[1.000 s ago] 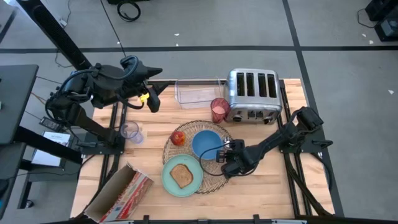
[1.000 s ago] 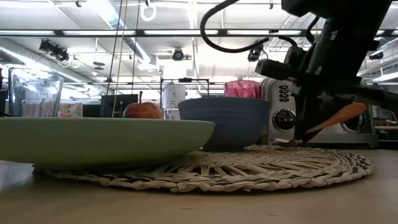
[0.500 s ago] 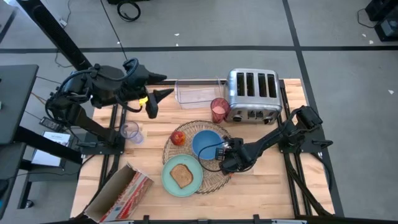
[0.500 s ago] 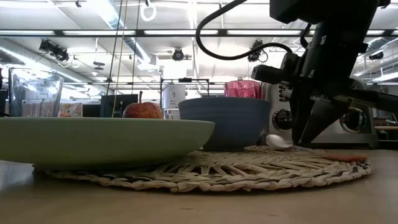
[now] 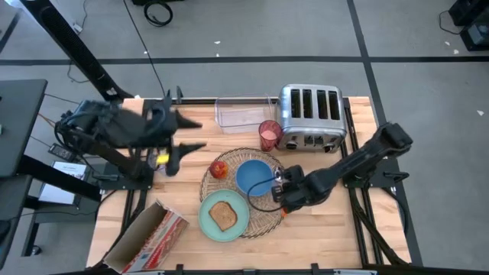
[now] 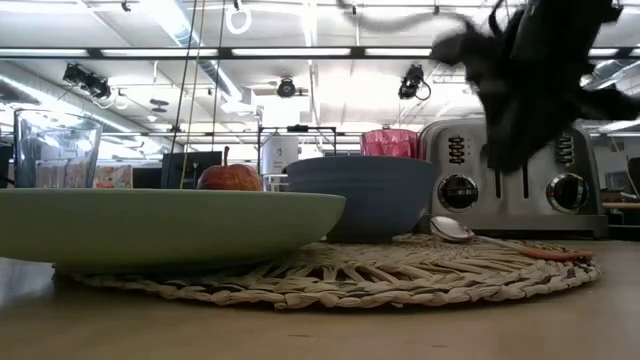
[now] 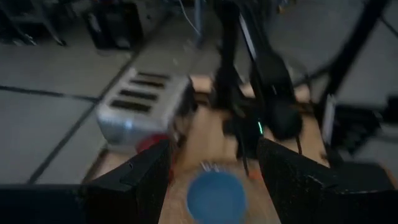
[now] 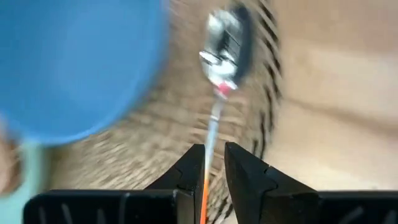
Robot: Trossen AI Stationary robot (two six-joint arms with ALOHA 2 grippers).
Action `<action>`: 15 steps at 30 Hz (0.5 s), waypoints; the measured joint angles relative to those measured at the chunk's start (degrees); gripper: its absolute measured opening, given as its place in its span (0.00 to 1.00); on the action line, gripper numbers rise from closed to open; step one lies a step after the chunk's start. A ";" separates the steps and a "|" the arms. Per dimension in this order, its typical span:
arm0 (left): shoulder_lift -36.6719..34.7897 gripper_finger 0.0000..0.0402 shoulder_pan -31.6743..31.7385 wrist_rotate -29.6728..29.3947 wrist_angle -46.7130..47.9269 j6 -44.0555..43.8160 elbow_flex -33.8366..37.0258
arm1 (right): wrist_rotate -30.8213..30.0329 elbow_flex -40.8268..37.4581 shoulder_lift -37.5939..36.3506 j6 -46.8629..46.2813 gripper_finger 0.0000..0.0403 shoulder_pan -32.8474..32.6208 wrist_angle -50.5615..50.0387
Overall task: Arrange a breakfast setting
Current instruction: Pour the cereal on the blue bowl from the white cereal box
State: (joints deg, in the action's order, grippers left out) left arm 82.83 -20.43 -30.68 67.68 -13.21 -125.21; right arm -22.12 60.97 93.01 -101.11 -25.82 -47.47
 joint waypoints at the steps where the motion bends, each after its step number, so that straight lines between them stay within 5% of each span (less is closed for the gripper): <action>1: 0.00 0.60 -1.35 0.04 1.90 -1.28 0.00 | -1.10 0.00 -1.66 3.87 0.18 -0.22 0.27; 9: 0.96 0.60 -11.07 6.29 18.29 -22.84 0.02 | -2.32 0.07 -11.67 44.29 0.18 -0.62 7.82; 15: 3.28 0.60 -19.47 11.49 20.82 -42.57 0.00 | -3.87 0.05 -14.49 72.48 0.18 0.28 9.31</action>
State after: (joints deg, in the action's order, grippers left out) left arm 86.11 -39.90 -19.19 88.50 -55.77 -125.21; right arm -25.99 61.02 78.52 -28.63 -25.54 -38.16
